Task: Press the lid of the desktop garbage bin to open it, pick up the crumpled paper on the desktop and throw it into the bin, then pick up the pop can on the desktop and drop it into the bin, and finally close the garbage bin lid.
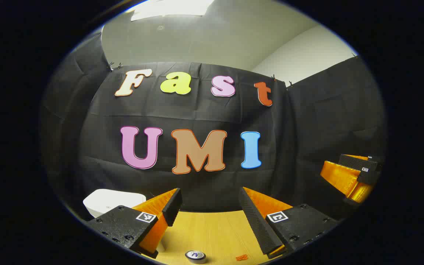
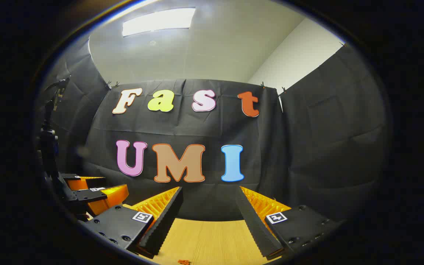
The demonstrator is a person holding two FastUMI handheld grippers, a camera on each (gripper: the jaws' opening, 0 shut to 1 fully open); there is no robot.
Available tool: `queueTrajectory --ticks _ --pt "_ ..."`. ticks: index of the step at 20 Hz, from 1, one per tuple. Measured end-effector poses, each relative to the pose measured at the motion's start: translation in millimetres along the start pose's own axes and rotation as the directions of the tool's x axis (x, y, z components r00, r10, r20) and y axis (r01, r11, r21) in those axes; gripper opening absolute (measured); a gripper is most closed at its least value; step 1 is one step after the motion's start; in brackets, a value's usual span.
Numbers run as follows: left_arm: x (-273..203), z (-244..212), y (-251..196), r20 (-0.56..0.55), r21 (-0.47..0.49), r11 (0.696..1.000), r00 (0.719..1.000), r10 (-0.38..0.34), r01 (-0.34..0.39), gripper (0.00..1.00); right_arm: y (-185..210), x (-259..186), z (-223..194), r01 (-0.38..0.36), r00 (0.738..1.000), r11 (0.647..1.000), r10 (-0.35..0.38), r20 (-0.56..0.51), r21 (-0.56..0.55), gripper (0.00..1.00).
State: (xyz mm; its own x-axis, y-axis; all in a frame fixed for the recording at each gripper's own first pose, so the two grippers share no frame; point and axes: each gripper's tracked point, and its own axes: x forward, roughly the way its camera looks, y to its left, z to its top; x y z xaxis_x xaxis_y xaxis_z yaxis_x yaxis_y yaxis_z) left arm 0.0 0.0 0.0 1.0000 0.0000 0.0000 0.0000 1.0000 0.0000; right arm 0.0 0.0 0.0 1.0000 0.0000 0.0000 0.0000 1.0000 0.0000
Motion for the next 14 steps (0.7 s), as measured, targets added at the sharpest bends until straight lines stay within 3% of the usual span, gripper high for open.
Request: queueTrajectory --ticks 14 --pt "-23 13 8 0.029 0.044 0.997 0.998 0.063 -0.064 0.93 9 -4 2 -0.080 0.997 0.996 0.080 0.006 0.040 0.96"
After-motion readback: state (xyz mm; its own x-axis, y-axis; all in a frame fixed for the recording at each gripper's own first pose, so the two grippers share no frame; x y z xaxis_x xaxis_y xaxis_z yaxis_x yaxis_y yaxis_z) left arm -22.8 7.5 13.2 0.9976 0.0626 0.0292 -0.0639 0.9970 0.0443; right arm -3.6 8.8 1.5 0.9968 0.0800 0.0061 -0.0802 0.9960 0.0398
